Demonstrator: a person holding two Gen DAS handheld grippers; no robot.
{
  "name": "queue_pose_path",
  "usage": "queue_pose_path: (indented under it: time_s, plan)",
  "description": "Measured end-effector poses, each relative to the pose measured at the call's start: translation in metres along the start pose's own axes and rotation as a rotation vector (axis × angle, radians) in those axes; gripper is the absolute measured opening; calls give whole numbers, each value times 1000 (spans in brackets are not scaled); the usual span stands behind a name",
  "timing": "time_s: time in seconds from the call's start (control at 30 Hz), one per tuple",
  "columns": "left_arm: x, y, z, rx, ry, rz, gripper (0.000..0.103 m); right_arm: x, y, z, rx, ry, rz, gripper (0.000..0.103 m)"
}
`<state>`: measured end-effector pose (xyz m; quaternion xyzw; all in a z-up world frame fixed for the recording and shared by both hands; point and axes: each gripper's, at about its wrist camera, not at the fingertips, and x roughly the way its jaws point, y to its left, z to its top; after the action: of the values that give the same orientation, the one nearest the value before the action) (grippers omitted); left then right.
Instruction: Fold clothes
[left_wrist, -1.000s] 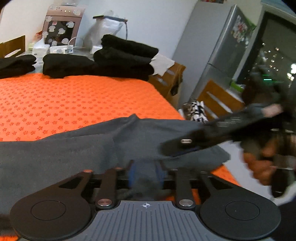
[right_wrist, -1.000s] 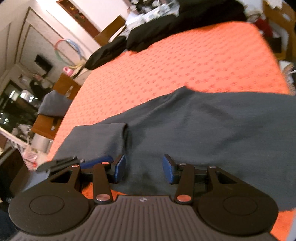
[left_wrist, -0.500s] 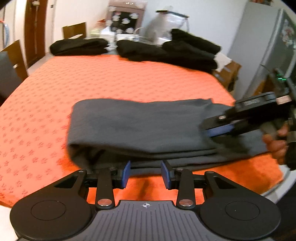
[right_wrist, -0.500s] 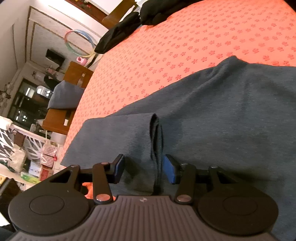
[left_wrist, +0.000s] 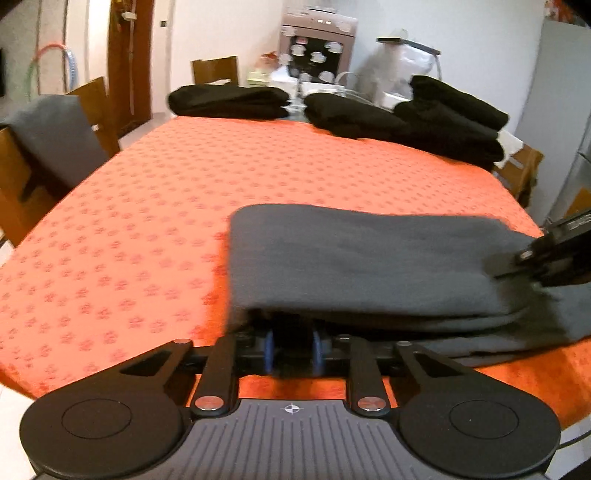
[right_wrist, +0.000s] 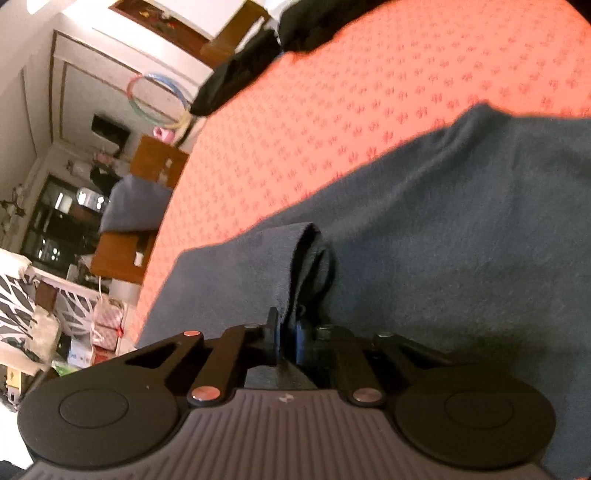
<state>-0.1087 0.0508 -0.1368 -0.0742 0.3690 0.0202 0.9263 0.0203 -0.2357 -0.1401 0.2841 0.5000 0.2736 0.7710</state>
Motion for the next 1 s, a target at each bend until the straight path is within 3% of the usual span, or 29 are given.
queue_pose_path:
  time_s: [0.17, 0.37, 0.6, 0.8, 1.0]
  plan:
    - [-2, 10, -1, -55, 9, 3, 8, -40, -1, 8, 16, -53, -17, 8]
    - [-6, -1, -5, -42, 22, -25, 8, -77, -22, 0, 26, -45, -51, 8]
    - [-36, -13, 1, -2, 33, -105, 30, -94, -65, -6, 111, -54, -79, 8]
    - [-67, -23, 19, 50, -33, -126, 34, -89, -85, -11, 128, -53, -83, 9]
    - [-48, -34, 43, 42, -75, -113, 37, -84, -92, -14, 134, -70, -97, 9]
